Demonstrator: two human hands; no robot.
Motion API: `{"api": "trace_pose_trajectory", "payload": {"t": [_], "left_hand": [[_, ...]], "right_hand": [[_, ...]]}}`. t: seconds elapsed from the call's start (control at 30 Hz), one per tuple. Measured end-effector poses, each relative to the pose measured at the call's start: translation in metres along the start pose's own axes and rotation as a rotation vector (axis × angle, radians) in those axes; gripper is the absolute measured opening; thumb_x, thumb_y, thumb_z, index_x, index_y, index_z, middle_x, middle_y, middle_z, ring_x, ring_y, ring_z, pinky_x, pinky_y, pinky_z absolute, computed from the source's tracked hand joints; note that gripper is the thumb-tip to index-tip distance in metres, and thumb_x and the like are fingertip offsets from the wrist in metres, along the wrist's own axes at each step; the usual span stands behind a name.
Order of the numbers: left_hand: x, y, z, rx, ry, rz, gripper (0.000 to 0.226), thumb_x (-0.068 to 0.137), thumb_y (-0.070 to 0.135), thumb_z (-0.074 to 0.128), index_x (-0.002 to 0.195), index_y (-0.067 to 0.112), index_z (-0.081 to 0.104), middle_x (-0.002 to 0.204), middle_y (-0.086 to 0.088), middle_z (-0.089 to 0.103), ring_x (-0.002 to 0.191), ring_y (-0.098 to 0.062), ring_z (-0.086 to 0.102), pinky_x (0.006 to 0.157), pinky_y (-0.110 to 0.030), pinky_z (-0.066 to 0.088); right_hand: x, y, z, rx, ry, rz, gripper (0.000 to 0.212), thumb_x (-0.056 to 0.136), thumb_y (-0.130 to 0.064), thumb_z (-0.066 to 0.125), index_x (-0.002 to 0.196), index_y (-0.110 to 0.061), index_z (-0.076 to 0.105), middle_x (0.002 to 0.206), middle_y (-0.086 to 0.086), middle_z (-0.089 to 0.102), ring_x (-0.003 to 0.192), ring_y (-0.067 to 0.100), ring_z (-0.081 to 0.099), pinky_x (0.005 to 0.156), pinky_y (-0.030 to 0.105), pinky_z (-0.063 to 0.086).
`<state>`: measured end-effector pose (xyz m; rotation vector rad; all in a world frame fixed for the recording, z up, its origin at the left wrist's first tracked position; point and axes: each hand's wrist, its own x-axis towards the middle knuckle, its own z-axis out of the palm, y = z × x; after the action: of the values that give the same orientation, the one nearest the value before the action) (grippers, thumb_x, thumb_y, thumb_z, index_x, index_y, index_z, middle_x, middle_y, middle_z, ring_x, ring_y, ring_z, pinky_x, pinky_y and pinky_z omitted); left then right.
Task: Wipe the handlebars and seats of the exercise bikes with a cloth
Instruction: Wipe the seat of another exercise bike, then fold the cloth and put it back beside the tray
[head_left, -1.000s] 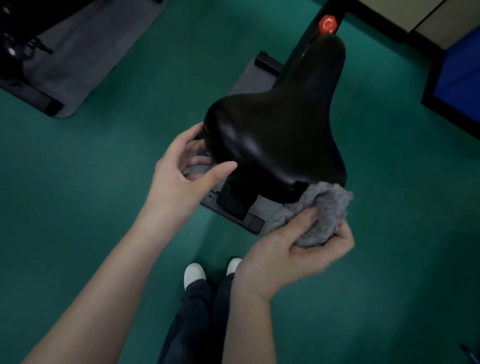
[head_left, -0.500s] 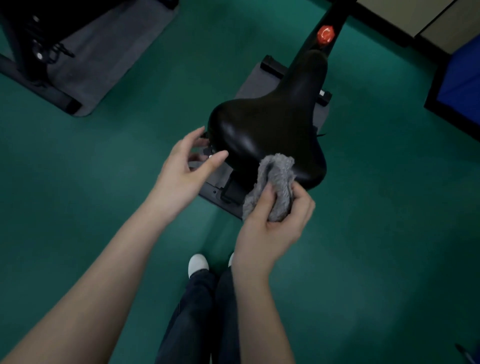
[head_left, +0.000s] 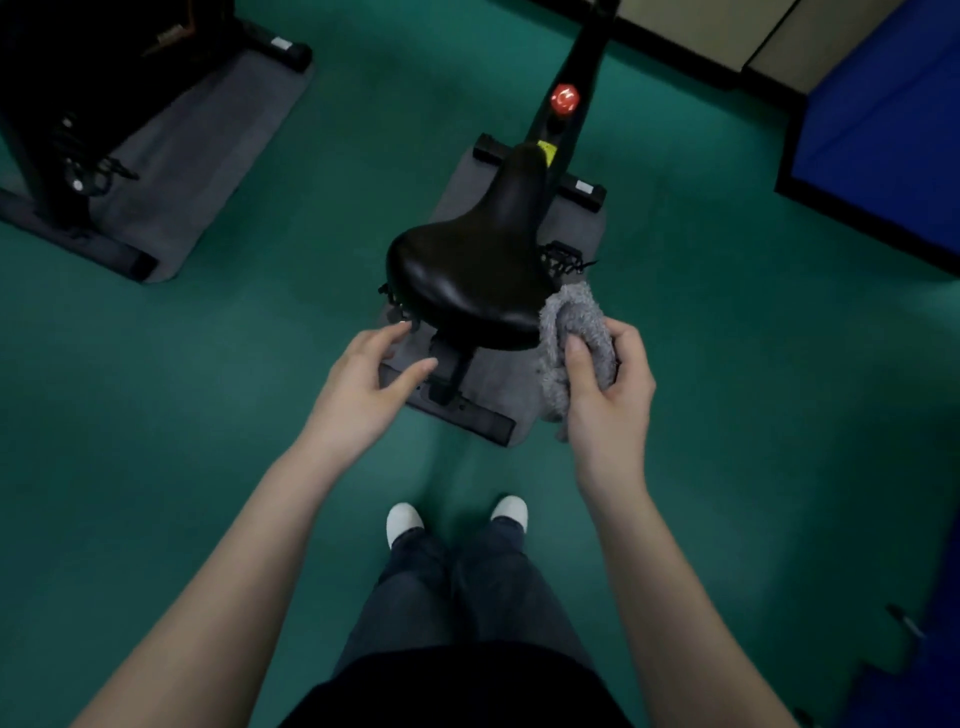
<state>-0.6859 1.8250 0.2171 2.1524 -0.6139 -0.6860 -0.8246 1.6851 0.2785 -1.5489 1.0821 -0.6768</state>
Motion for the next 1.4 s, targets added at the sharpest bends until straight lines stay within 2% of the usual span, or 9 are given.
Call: {"api": "trace_pose_trajectory", "payload": {"t": [0.27, 0.5, 0.57, 0.7, 0.8, 0.9, 1.1, 1.27, 1.4], "left_hand": [[-0.017, 0.061, 0.021, 0.156, -0.059, 0.117, 0.044, 0.09, 0.034, 0.062, 0.129, 0.015, 0.057, 0.13, -0.001, 0.056, 0.123, -0.014, 0.048, 0.095, -0.01, 0.026], [-0.007, 0.137, 0.094, 0.152, -0.086, 0.152, 0.039, 0.09, 0.033, 0.062, 0.124, 0.015, 0.061, 0.121, 0.001, 0.059, 0.111, -0.013, 0.056, 0.092, -0.021, 0.039], [-0.003, 0.158, 0.121, 0.138, -0.125, 0.155, 0.039, 0.09, 0.034, 0.061, 0.125, 0.017, 0.061, 0.121, 0.002, 0.059, 0.112, -0.012, 0.056, 0.095, -0.023, 0.041], [0.003, 0.221, 0.195, 0.095, -0.206, 0.186, 0.039, 0.092, 0.033, 0.059, 0.126, 0.014, 0.059, 0.122, 0.0, 0.06, 0.115, -0.012, 0.056, 0.102, -0.03, 0.042], [0.003, 0.268, 0.245, 0.021, -0.26, 0.199, 0.036, 0.093, 0.029, 0.059, 0.125, 0.013, 0.06, 0.122, -0.002, 0.062, 0.111, -0.011, 0.058, 0.104, -0.029, 0.042], [0.003, 0.309, 0.283, -0.033, -0.31, 0.22, 0.032, 0.095, 0.03, 0.055, 0.123, 0.015, 0.062, 0.122, 0.002, 0.062, 0.108, -0.005, 0.056, 0.096, -0.016, 0.039], [0.014, 0.375, 0.333, -0.245, -0.456, 0.206, 0.037, 0.091, 0.046, 0.048, 0.118, 0.024, 0.06, 0.114, 0.008, 0.065, 0.109, -0.007, 0.058, 0.104, -0.033, 0.043], [0.042, 0.414, 0.358, -0.405, -0.625, 0.264, 0.043, 0.08, 0.049, 0.059, 0.118, 0.03, 0.053, 0.117, 0.013, 0.061, 0.103, 0.013, 0.057, 0.087, -0.008, 0.043], [0.086, 0.433, 0.375, -0.412, -0.63, 0.299, 0.046, 0.081, 0.034, 0.069, 0.122, 0.026, 0.05, 0.118, 0.01, 0.061, 0.105, 0.007, 0.058, 0.086, -0.009, 0.044]], "right_hand": [[0.003, 0.003, -0.061, 0.097, -0.024, 0.122, 0.006, 0.096, -0.011, 0.051, 0.097, -0.017, 0.055, 0.088, 0.008, 0.059, 0.077, 0.027, 0.055, 0.068, 0.045, 0.044], [0.043, 0.006, -0.16, 0.112, -0.009, 0.094, 0.01, 0.096, -0.01, 0.052, 0.095, -0.02, 0.055, 0.09, 0.007, 0.06, 0.081, 0.025, 0.056, 0.078, 0.055, 0.049], [0.056, 0.009, -0.19, 0.122, 0.004, 0.083, 0.013, 0.096, -0.01, 0.051, 0.093, -0.023, 0.055, 0.087, 0.005, 0.059, 0.077, 0.026, 0.055, 0.072, 0.052, 0.048], [0.089, 0.019, -0.264, 0.162, 0.056, 0.075, 0.012, 0.096, -0.011, 0.051, 0.095, -0.021, 0.056, 0.073, -0.004, 0.057, 0.063, 0.015, 0.051, 0.057, 0.028, 0.043], [0.108, 0.024, -0.311, 0.197, 0.093, 0.061, 0.011, 0.096, -0.008, 0.051, 0.097, -0.017, 0.058, 0.079, -0.003, 0.06, 0.068, 0.009, 0.054, 0.067, 0.029, 0.046], [0.123, 0.026, -0.349, 0.245, 0.111, 0.068, 0.015, 0.097, -0.009, 0.051, 0.095, -0.022, 0.059, 0.08, -0.003, 0.062, 0.071, 0.011, 0.055, 0.07, 0.033, 0.046], [0.155, 0.024, -0.395, 0.312, 0.123, 0.064, 0.012, 0.096, -0.011, 0.052, 0.096, -0.019, 0.06, 0.086, 0.001, 0.066, 0.072, 0.013, 0.058, 0.063, 0.028, 0.045], [0.198, 0.02, -0.406, 0.391, 0.062, 0.08, 0.011, 0.097, -0.01, 0.05, 0.099, -0.014, 0.06, 0.098, 0.015, 0.068, 0.088, 0.023, 0.063, 0.084, 0.046, 0.051], [0.251, 0.014, -0.41, 0.366, 0.027, 0.094, 0.012, 0.098, -0.009, 0.049, 0.101, -0.013, 0.059, 0.101, 0.012, 0.069, 0.092, 0.023, 0.064, 0.088, 0.047, 0.051]]}}
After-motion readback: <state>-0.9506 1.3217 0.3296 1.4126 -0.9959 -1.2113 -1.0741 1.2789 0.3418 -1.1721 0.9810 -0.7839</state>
